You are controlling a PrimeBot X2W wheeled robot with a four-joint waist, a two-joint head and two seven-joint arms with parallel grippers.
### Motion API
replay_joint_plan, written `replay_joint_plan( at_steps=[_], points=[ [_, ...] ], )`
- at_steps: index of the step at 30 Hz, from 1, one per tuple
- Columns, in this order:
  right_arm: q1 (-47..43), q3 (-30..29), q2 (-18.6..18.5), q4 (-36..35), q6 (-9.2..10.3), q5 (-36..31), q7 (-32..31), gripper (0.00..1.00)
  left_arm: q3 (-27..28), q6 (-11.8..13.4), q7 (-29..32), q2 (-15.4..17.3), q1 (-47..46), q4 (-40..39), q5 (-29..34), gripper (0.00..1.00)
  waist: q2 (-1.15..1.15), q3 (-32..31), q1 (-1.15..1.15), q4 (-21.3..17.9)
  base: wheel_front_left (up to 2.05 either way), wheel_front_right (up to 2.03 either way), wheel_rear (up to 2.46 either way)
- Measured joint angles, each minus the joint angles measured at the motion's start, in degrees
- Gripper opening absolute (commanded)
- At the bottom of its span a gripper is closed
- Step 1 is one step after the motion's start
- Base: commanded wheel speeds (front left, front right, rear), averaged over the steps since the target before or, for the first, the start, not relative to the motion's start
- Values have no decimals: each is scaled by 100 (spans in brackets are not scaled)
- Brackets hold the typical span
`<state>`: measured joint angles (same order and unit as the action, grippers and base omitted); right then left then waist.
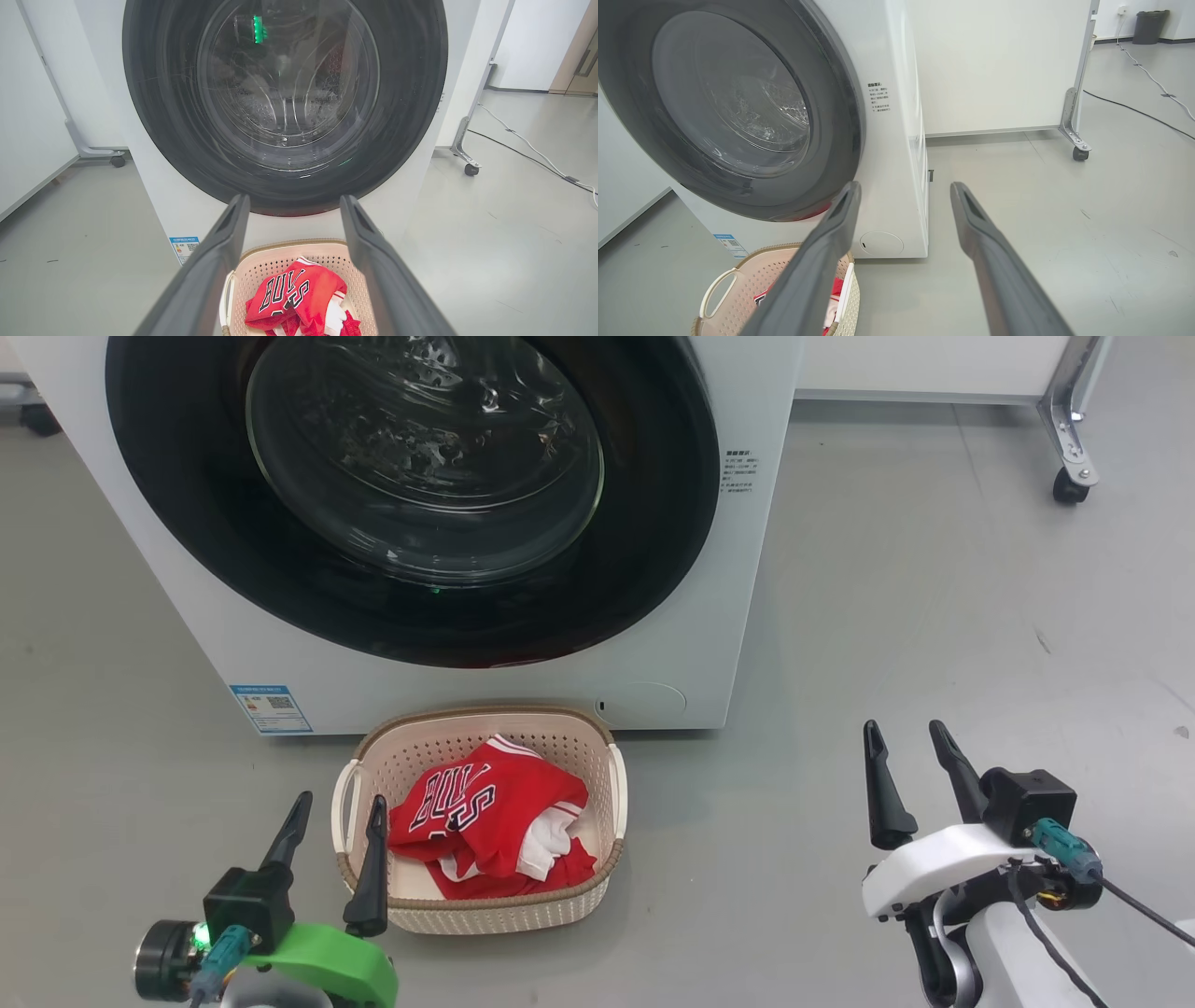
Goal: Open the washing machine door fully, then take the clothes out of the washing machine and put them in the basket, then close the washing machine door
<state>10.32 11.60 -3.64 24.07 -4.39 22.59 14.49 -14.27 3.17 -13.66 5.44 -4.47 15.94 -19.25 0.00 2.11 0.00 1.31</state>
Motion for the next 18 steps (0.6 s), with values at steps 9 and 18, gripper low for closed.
replay_joint_plan(
  at_steps=[9,18],
  points=[
    [-265,20,14,-210,49,-66,0,100,-2,1,51,0,96,-53,-19,100,0,-66,0,-16,0,0,0],
    [-426,88,23,-268,101,-164,0,100,19,12,52,0,147,-129,-43,100,0,-75,0,-24,0,0,0]
  ],
)
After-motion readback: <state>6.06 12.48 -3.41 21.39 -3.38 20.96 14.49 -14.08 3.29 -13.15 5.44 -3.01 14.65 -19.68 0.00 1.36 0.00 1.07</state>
